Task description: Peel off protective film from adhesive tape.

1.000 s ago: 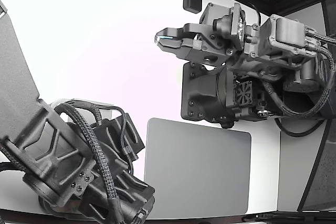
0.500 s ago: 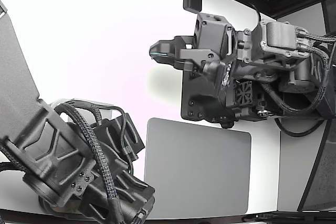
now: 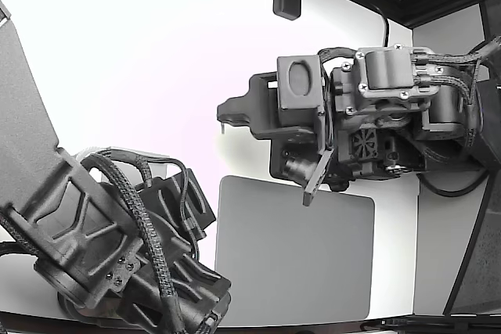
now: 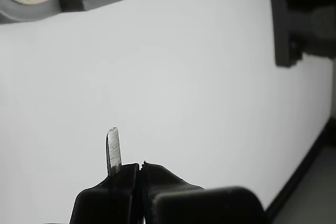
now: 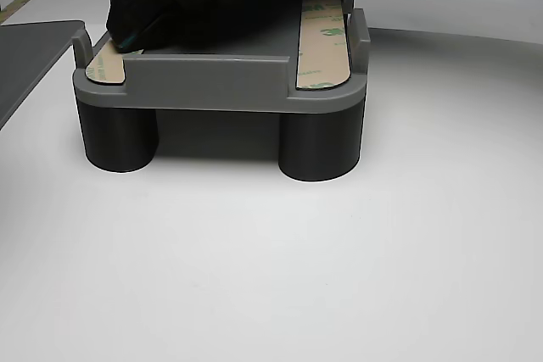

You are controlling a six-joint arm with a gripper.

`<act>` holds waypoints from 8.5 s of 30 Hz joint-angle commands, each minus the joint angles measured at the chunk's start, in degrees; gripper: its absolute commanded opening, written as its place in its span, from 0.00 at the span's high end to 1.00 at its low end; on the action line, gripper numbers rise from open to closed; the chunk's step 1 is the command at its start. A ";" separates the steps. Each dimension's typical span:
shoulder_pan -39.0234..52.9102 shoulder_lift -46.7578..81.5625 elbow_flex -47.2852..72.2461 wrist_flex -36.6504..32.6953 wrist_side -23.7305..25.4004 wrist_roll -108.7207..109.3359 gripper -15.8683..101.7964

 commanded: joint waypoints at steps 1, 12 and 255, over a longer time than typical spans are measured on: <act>2.64 -0.62 -1.76 -0.62 4.75 -3.52 0.96; 5.36 -11.60 -3.60 -5.36 5.98 -5.62 0.96; 20.57 -29.79 -4.31 -20.39 20.65 4.22 0.96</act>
